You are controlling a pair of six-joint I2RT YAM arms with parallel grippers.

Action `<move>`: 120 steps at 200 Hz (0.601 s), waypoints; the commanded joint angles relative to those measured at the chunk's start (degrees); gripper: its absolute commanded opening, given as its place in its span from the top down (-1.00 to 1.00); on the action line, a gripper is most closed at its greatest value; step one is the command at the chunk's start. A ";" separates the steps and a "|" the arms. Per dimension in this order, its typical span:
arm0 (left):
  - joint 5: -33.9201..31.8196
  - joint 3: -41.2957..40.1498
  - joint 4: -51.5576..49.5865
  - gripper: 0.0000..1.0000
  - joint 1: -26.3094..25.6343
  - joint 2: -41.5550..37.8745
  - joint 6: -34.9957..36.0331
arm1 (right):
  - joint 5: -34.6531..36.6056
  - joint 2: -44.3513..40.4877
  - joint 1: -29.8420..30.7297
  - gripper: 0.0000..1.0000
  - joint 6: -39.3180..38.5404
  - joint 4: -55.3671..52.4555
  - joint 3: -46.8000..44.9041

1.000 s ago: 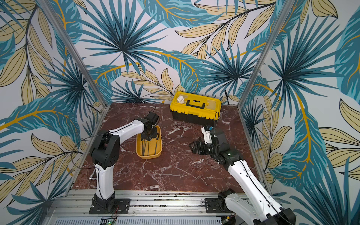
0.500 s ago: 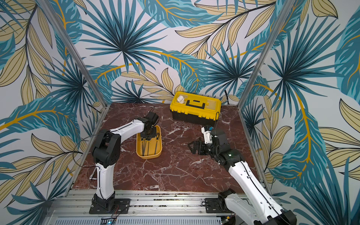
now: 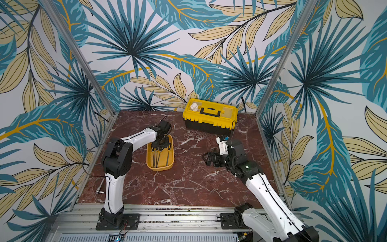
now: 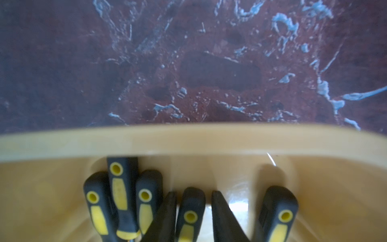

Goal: Take the file tool out of the storage box
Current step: Pick up the file tool from the storage box.

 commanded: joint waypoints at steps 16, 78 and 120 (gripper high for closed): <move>-0.56 2.78 1.00 0.45 0.41 1.03 0.57 | -0.94 -0.25 0.32 -0.99 -0.14 0.73 -1.57; 1.56 1.47 2.98 0.64 0.49 -1.25 1.03 | -2.53 -0.58 0.41 -0.98 0.54 1.92 -2.59; 6.82 -1.91 5.75 0.67 0.50 -6.45 0.72 | -5.35 0.59 2.18 -0.90 3.33 5.88 -3.60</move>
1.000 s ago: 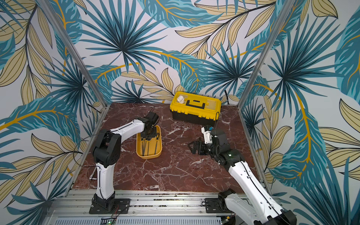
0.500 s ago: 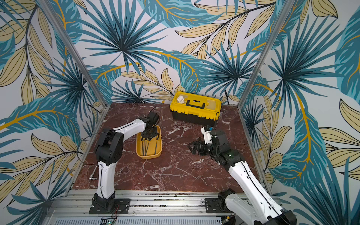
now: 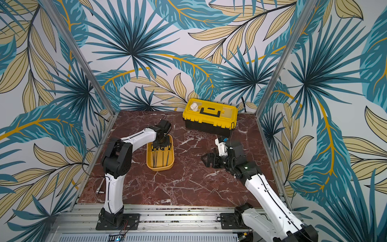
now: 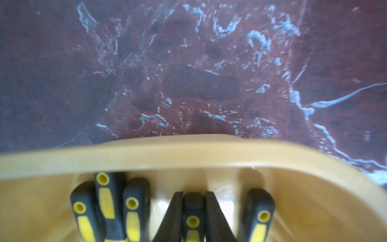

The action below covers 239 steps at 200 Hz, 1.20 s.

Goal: Take the file tool out of the storage box
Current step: Pick up the file tool from the storage box.

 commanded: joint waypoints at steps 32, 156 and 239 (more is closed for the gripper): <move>10.48 -3.36 3.88 0.68 0.39 -9.44 -1.17 | -2.45 2.72 4.82 -0.75 3.90 6.56 -0.96; 30.81 -13.36 13.81 0.70 -3.36 -24.84 -14.32 | -1.13 17.78 16.81 0.15 9.73 18.41 6.36; 29.91 -16.22 18.11 0.77 -6.44 -27.80 -19.58 | 0.59 21.13 19.20 0.36 11.12 20.05 6.89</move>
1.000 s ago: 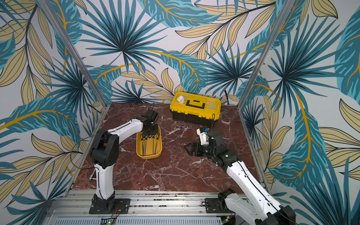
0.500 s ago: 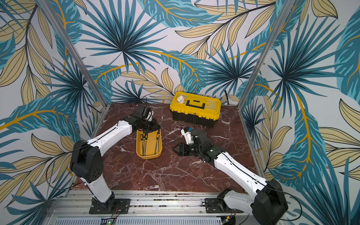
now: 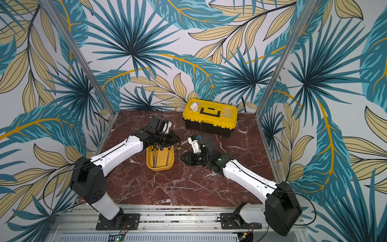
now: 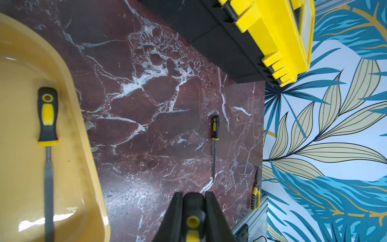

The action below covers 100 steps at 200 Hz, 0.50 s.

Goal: Take the file tool out of the storage box
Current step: Pick up the file tool from the storage box.

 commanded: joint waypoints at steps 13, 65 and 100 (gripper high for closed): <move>0.15 -1.93 2.98 0.78 -0.45 -1.95 -1.87 | 1.19 1.00 1.04 0.37 0.72 1.67 1.00; -0.09 -1.80 3.34 0.79 -0.72 -1.77 -2.14 | 1.61 1.70 2.01 0.44 0.94 1.67 0.90; -0.27 -1.56 3.21 0.79 -0.80 -1.77 -1.90 | 1.80 2.15 2.40 0.52 0.95 1.55 0.90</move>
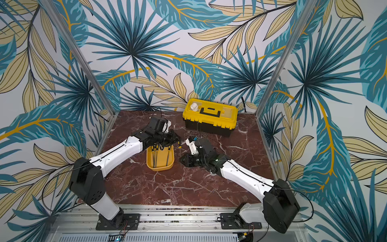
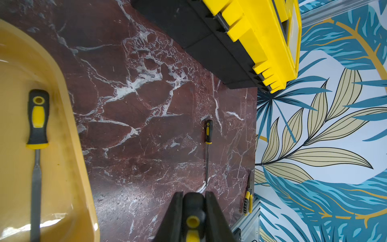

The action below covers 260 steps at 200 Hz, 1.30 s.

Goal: Take the file tool out of the storage box
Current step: Pick up the file tool from the storage box.

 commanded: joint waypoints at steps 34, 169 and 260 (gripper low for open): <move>-0.62 -0.83 0.46 0.79 -0.28 -1.41 0.57 | 1.19 0.96 0.70 0.64 0.35 1.11 0.90; -3.36 -1.07 -0.95 0.03 -0.45 -3.21 4.17 | 8.83 0.29 0.94 0.98 1.38 -2.45 -0.21; -9.44 2.80 -15.68 -0.92 2.44 -8.66 17.51 | 25.93 -1.97 -3.03 1.00 -2.97 -16.97 -3.51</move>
